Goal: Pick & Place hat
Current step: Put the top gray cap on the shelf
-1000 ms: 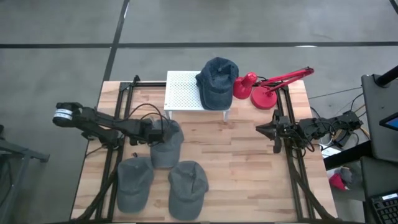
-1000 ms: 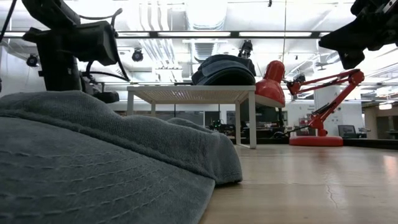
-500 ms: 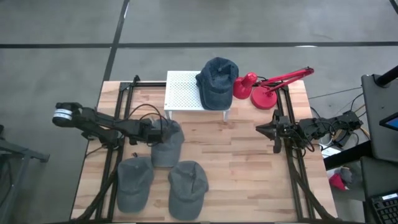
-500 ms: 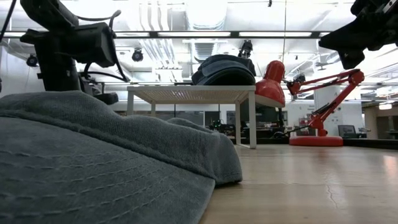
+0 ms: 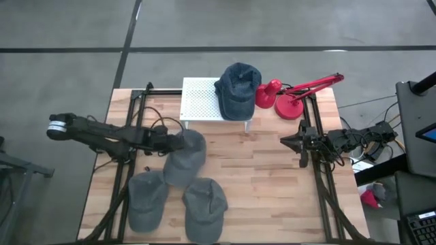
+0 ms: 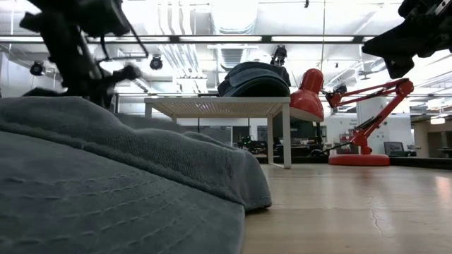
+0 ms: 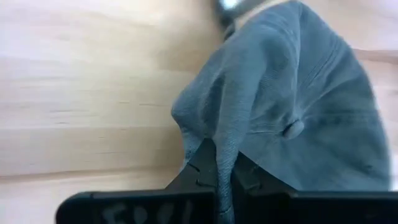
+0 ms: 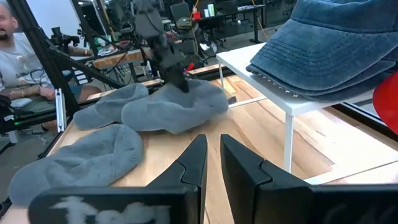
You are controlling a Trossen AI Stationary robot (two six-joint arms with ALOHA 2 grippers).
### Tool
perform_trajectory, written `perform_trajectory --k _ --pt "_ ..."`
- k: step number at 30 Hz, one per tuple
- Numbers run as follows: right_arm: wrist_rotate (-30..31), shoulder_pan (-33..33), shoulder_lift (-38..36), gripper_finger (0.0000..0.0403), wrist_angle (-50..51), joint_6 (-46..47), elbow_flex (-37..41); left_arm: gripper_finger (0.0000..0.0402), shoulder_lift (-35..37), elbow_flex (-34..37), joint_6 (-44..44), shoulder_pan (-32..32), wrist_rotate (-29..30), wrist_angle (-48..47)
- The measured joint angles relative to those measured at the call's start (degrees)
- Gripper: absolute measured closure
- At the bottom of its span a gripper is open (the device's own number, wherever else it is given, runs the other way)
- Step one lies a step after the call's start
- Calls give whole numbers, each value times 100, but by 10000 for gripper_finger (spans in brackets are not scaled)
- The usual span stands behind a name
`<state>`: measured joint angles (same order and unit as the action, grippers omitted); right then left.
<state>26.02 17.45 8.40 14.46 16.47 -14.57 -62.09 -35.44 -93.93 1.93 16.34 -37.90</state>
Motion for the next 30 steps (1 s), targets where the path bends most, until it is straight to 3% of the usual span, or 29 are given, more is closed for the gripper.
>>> perform_trajectory --k 14,23,30 --pt "4 2 0 360 2 -63 0 401 610 -957 1092 0 146 23" --pt "4 1 0 360 4 -63 0 401 610 -1561 1642 2 184 1021" --pt "4 2 0 360 6 -59 0 401 676 -2060 1779 2 782 1087"
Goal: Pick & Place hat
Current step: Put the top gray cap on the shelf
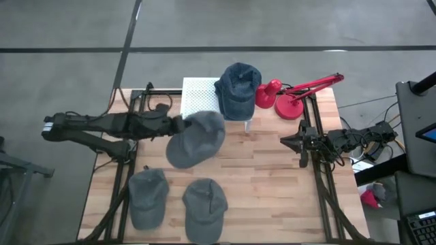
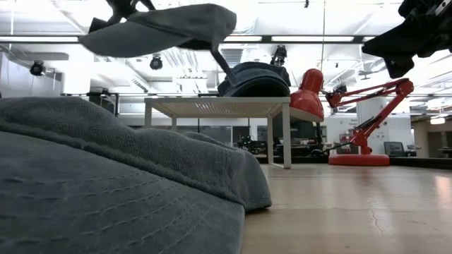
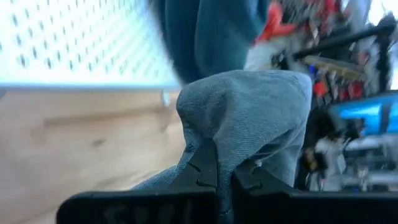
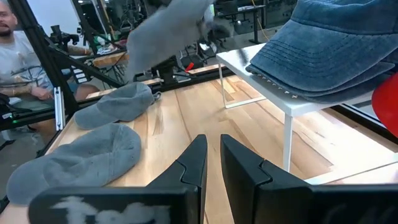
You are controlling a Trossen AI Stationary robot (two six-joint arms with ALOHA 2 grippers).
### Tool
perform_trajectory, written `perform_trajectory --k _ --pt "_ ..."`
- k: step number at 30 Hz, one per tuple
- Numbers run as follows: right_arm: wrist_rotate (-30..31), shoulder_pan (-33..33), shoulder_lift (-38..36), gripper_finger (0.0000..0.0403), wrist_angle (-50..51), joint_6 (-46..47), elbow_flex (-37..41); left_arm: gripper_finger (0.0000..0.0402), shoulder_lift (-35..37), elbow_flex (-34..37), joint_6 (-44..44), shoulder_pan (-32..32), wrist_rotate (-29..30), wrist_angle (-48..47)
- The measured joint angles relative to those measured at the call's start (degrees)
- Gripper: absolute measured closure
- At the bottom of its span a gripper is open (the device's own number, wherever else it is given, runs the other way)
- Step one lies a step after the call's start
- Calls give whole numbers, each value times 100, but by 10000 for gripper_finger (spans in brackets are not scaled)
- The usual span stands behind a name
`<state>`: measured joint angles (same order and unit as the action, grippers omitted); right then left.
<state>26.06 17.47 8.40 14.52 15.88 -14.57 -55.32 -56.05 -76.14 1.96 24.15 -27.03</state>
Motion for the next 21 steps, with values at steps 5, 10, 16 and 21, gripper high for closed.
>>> perform_trajectory --k 5,10,16,21 --pt "-2 0 0 360 0 17 0 401 276 -309 170 0 1006 -4" --pt "-4 -1 0 360 0 17 0 401 577 -556 442 0 2287 11" --pt "-4 -1 -1 360 0 17 0 401 558 -571 586 -12 3702 438" --pt "-4 -2 0 360 0 15 0 401 356 -564 594 -126 4458 855"
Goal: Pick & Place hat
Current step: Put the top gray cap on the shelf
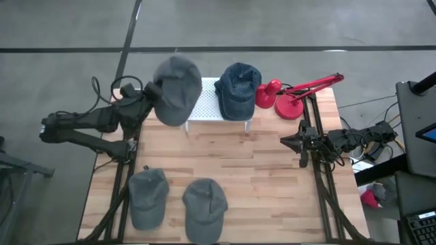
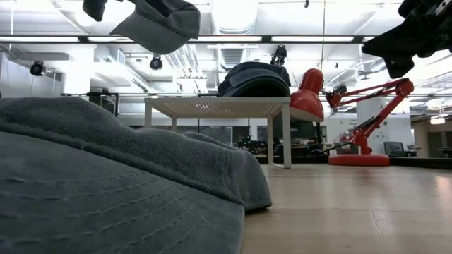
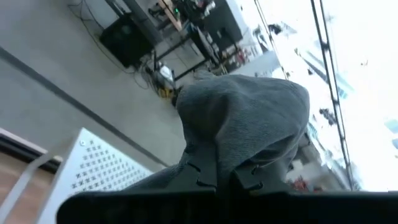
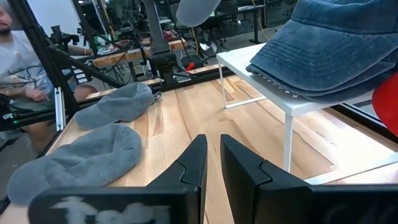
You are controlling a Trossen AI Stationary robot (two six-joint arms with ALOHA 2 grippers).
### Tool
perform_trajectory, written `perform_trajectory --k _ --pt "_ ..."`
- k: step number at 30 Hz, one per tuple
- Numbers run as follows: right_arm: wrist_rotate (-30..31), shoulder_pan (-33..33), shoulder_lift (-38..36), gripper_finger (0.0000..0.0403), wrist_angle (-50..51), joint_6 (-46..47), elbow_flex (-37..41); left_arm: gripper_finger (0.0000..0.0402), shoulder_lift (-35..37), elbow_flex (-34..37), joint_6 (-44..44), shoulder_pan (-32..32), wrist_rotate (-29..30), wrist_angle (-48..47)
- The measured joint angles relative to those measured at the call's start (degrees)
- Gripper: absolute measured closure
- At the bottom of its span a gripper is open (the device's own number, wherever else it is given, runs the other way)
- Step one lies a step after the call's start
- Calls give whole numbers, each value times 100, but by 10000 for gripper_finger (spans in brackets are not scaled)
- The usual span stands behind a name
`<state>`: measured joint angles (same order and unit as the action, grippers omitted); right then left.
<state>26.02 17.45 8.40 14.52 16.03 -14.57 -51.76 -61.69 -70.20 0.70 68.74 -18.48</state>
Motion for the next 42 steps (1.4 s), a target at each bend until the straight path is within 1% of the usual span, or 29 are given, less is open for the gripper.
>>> perform_trajectory --k 8,15,24,29,34,40,42 --pt "-2 2 -2 360 0 -17 0 401 -502 2 -192 -307 35 802" --pt "-2 0 -2 360 0 31 0 401 -788 9 -658 -635 38 815" --pt "-7 0 -2 360 0 46 0 402 -1194 11 -1478 -1083 1 843" --pt "-7 2 -2 360 13 46 0 402 -1518 11 -1839 -1122 6 864" --pt "-7 1 -2 360 15 46 0 401 -1949 11 -2375 -1163 224 868" --pt "-7 0 -2 360 15 46 0 401 -2462 11 -3143 -1308 216 866" --pt "-7 1 -1 360 15 46 0 401 -2558 11 -3257 -1368 132 867"
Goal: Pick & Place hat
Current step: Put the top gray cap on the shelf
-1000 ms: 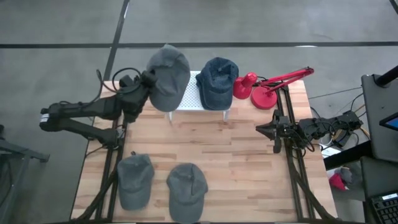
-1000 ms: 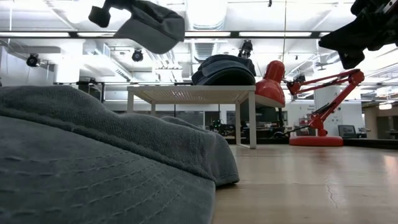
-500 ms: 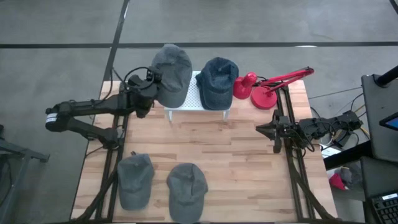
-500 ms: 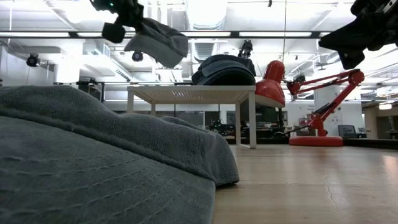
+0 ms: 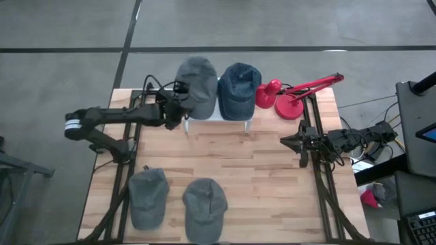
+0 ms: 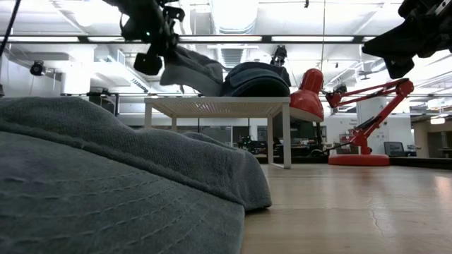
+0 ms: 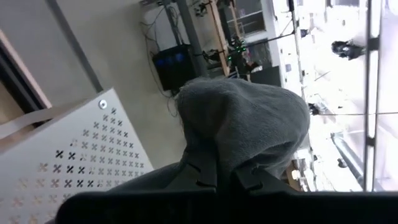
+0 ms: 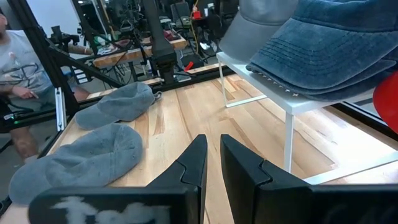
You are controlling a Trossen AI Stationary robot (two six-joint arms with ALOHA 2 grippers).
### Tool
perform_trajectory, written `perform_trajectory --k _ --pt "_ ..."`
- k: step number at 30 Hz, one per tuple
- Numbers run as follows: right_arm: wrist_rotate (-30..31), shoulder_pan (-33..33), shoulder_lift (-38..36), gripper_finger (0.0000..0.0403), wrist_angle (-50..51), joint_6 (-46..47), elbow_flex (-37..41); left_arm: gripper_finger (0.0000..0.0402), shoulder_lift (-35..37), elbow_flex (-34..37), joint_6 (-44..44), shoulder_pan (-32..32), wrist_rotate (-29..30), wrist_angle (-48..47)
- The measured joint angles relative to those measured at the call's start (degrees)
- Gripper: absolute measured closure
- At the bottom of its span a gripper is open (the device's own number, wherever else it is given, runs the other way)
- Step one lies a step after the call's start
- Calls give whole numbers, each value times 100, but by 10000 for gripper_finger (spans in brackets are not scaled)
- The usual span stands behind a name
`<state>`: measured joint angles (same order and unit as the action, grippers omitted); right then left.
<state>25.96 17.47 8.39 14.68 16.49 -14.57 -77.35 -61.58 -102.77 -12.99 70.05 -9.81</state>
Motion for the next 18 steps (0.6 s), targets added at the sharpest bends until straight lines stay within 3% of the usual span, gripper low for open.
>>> perform_trajectory --k 10,18 --pt "0 0 -1 360 2 0 0 401 -98 0 -36 -143 -202 -47" --pt "0 -1 -1 360 2 0 0 401 -76 0 -471 -143 -531 -664"
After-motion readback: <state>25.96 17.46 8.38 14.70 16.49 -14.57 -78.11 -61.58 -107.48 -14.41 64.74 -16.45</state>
